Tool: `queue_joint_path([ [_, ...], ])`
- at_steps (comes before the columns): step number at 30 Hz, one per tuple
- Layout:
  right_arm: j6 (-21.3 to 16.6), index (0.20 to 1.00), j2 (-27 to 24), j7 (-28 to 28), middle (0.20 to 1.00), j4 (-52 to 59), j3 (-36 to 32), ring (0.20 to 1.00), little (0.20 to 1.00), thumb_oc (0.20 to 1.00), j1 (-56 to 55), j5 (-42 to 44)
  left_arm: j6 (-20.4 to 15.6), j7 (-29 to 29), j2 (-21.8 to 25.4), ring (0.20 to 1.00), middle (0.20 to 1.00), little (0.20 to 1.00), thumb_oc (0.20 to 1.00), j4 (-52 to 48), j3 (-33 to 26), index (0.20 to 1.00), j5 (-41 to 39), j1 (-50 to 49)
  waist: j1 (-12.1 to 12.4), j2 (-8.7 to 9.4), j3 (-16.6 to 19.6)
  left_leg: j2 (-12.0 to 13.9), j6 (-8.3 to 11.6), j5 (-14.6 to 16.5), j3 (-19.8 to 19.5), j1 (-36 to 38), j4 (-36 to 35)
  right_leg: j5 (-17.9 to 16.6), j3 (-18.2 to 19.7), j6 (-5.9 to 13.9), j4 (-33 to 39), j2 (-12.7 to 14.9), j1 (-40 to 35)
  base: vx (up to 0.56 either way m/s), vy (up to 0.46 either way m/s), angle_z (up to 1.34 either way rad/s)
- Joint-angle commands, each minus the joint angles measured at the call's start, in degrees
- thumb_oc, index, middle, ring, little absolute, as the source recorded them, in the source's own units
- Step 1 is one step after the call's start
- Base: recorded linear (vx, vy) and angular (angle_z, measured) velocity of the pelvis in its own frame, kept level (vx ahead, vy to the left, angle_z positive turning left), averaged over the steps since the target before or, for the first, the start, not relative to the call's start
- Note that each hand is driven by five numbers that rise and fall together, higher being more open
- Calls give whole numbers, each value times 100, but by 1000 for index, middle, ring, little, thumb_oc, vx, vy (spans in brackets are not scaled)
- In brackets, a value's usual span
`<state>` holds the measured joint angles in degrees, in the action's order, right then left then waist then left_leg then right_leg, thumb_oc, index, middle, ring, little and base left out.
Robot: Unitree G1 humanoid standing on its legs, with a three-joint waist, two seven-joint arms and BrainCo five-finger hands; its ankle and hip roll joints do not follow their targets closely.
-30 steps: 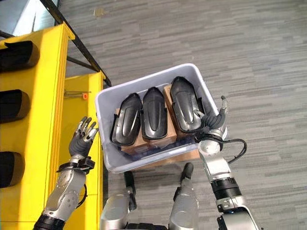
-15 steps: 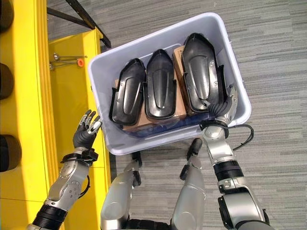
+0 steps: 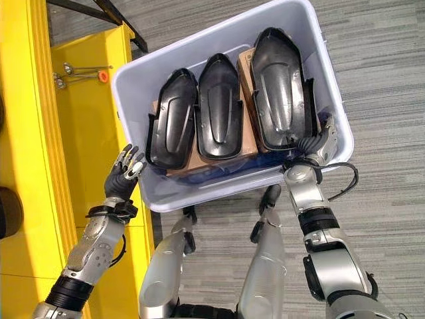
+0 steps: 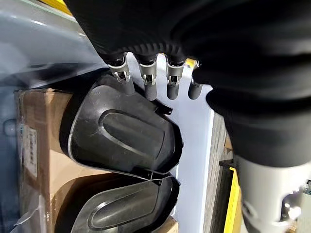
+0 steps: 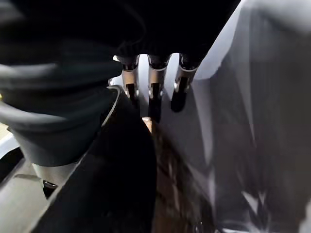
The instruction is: Move parts from the plastic box to the shelf.
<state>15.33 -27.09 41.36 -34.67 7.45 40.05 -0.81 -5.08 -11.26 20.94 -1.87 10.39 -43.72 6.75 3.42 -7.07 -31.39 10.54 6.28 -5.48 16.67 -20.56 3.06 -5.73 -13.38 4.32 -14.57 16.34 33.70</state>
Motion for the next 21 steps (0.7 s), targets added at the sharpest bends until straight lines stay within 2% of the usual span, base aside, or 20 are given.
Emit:
queue_joint_path([
  [1, 77, 1000, -386, 400, 1000, -287, 85, 1000, 1000, 1000, 235, 17, -167, 13, 168, 1000, 1000, 1000, 1000, -177, 101, 1000, 236, -60, 3, -147, 160, 199, 89, 126, 264, -339, 419, 688, -28, 415, -690, 90, -10, -3, -51, 2],
  [6, -22, 1000, -443, 165, 1000, -532, 103, 1000, 1000, 1000, 236, 491, -197, 15, 148, 1000, 1000, 1000, 1000, -129, 167, 1000, 300, 4, -12, -172, 160, 218, 97, 122, 286, -463, 455, 691, -23, 395, -709, 98, 107, 2, -8, 0],
  [8, 2, 1000, -470, 411, 1000, -849, 55, 1000, 1000, 1000, 396, 1256, -131, -5, 184, 1000, 1000, 1000, 1000, -108, 271, 1000, 302, 111, -2, -226, 160, 201, 97, 120, 281, -581, 481, 679, -9, 401, -761, 97, 245, -14, -67, 2],
  [10, 79, 1000, -506, 621, 1000, -1094, -41, 1000, 1000, 1000, 541, 1649, -115, -74, 169, 1000, 1000, 1000, 1000, -68, 372, 1000, 341, 185, -16, -297, 160, 191, 108, 112, 254, -709, 512, 710, 15, 389, -848, 104, 385, -15, -15, 1],
  [15, 167, 1000, -554, 794, 1000, -1341, -148, 1000, 1000, 1000, 626, 1747, -226, -152, 98, 1000, 1000, 1000, 1000, 29, 514, 1000, 357, 256, -61, -470, 160, 146, 116, 92, 309, -816, 498, 737, 106, 363, -884, 106, 560, -3, 8, 0],
  [17, 207, 1000, -618, 685, 1000, -1442, -134, 1000, 1000, 1000, 683, 1445, -254, -120, 94, 1000, 1000, 1000, 1000, 54, 546, 1000, 308, 258, -73, -555, 160, 124, 115, 86, 341, -847, 508, 740, 149, 356, -910, 119, 632, -8, 9, -4],
  [19, 260, 1000, -661, 550, 1000, -1482, -75, 1000, 1000, 1000, 759, 1554, -223, -38, 96, 1000, 1000, 1000, 1000, 74, 565, 1000, 282, 285, -86, -611, 160, 112, 121, 66, 373, -867, 495, 731, 182, 348, -921, 121, 689, -7, 2, -4],
  [20, 235, 1000, -681, 103, 1000, -1548, 7, 1000, 1000, 1000, 813, 1831, -175, 82, 124, 1000, 1000, 1000, 1000, 65, 566, 1000, 211, 300, -101, -655, 160, 118, 141, 44, 401, -921, 495, 728, 210, 329, -923, 114, 770, 0, 0, 0],
  [21, 195, 1000, -678, 61, 1000, -1557, 19, 1000, 1000, 1000, 819, 1806, -173, 90, 122, 1000, 1000, 1000, 1000, 68, 564, 1000, 202, 303, -103, -656, 160, 121, 143, 42, 406, -925, 495, 727, 214, 326, -921, 112, 776, 0, 0, 0],
])
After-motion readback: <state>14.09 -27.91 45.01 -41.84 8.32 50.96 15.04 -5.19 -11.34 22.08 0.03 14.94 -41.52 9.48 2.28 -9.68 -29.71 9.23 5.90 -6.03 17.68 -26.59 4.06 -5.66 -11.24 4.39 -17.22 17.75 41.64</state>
